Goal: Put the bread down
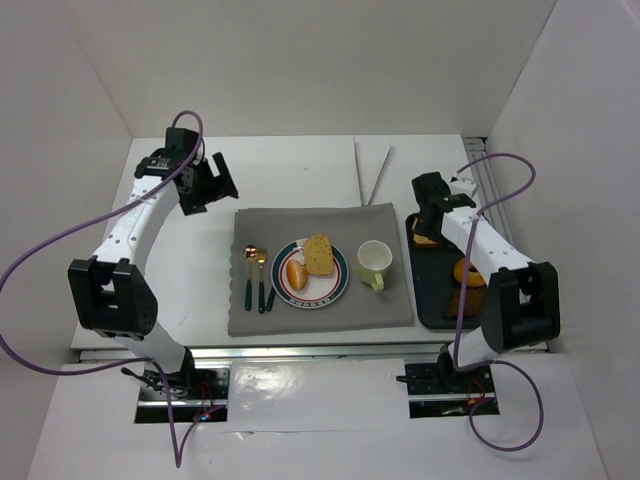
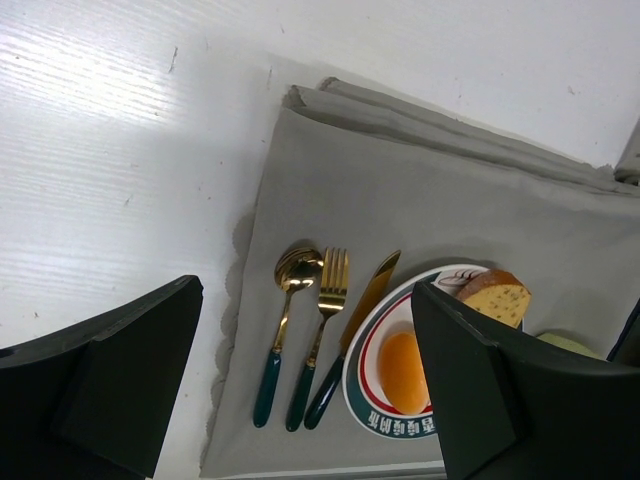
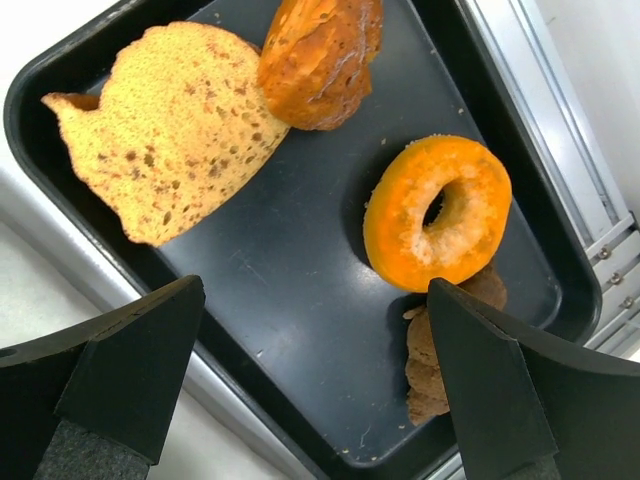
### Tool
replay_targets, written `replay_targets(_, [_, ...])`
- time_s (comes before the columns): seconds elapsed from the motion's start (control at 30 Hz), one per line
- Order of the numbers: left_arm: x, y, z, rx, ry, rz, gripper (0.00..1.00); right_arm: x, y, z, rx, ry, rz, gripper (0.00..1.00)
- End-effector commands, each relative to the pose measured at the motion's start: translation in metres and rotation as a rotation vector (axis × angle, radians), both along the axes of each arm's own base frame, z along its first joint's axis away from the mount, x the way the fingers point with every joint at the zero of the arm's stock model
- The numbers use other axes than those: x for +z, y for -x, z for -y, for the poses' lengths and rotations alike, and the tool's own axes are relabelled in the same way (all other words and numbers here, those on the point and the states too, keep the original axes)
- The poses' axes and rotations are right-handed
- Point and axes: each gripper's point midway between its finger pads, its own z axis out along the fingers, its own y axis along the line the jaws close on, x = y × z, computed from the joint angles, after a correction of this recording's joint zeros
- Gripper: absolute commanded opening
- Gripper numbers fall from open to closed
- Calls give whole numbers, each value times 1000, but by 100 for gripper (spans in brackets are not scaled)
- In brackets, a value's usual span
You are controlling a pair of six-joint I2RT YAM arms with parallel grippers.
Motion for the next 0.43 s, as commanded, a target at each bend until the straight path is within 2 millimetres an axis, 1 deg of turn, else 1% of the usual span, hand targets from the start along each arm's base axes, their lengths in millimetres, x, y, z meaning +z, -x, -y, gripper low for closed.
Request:
replay_targets(0.0, [0, -2, 4, -35, 13, 16, 100, 11, -8, -3, -8, -24, 66, 100])
replay_targets(0.13, [-4, -3, 6, -41, 21, 6, 100, 6, -9, -3, -8, -21, 48, 100])
replay_targets(0.2, [-4, -3, 6, -41, 21, 6, 100, 9, -11, -3, -8, -23, 57, 100])
replay_targets(0.33, [-4, -2, 5, -49, 16, 7, 100, 3, -11, -3, -15, -23, 44, 100])
replay_targets(0.37, [-4, -2, 5, -49, 16, 7, 100, 3, -12, -7, -20, -32, 54, 100])
replay_targets(0.4, [-4, -2, 5, -49, 16, 7, 100, 4, -12, -6, -23, -24, 56, 100])
